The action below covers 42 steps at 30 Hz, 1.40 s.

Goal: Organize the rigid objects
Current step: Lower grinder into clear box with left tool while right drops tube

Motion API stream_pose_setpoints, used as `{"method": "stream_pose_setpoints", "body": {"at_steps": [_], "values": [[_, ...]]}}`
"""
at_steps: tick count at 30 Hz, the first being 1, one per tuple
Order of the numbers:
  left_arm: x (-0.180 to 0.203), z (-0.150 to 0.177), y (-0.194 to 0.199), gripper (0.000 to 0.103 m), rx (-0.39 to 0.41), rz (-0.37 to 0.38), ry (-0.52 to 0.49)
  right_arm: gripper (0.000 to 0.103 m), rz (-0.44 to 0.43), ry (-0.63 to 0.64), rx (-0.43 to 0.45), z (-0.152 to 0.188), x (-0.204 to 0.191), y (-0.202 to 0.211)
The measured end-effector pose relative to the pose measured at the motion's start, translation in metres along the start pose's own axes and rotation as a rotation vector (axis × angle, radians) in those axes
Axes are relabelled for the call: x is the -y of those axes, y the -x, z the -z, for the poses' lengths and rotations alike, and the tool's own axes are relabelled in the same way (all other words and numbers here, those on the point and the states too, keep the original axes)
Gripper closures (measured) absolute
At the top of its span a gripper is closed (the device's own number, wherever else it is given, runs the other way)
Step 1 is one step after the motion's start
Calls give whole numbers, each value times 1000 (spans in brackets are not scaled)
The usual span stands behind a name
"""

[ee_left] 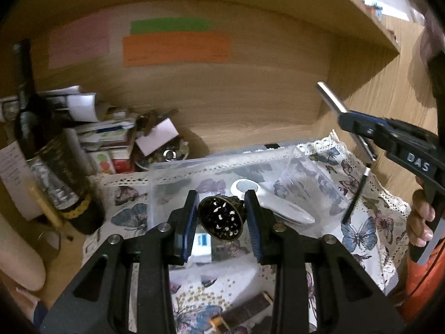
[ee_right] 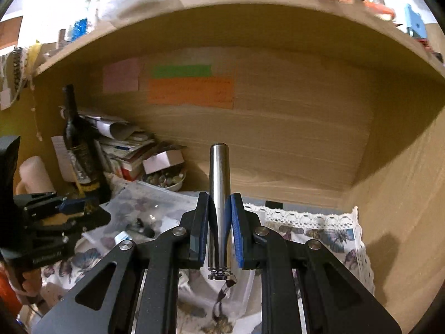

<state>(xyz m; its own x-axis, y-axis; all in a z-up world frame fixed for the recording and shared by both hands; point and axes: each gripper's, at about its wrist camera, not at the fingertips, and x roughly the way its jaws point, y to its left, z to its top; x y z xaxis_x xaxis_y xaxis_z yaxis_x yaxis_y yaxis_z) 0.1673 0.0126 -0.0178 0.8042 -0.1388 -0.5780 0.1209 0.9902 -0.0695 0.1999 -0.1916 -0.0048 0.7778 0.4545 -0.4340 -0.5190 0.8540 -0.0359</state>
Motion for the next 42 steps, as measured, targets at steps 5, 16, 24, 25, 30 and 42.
{"method": "stream_pose_setpoints", "body": {"at_steps": [5,16,24,25,30,42], "values": [[9,0,-34,70,-76,27,-21,89,5,15,-130,12,0,-46],[19,11,-77,70,-171,24,-52,89,-37,6,-362,47,11,-99],[18,8,-64,50,-135,9,-45,86,-8,39,-329,41,0,-85],[17,7,-57,48,-116,4,-45,80,-8,35,-316,39,0,-80],[11,4,-22,31,-41,-31,-43,64,-21,35,-230,32,-9,-49],[-20,61,36,10,-20,-126,-24,48,-186,101,-203,63,-72,-6]]}}
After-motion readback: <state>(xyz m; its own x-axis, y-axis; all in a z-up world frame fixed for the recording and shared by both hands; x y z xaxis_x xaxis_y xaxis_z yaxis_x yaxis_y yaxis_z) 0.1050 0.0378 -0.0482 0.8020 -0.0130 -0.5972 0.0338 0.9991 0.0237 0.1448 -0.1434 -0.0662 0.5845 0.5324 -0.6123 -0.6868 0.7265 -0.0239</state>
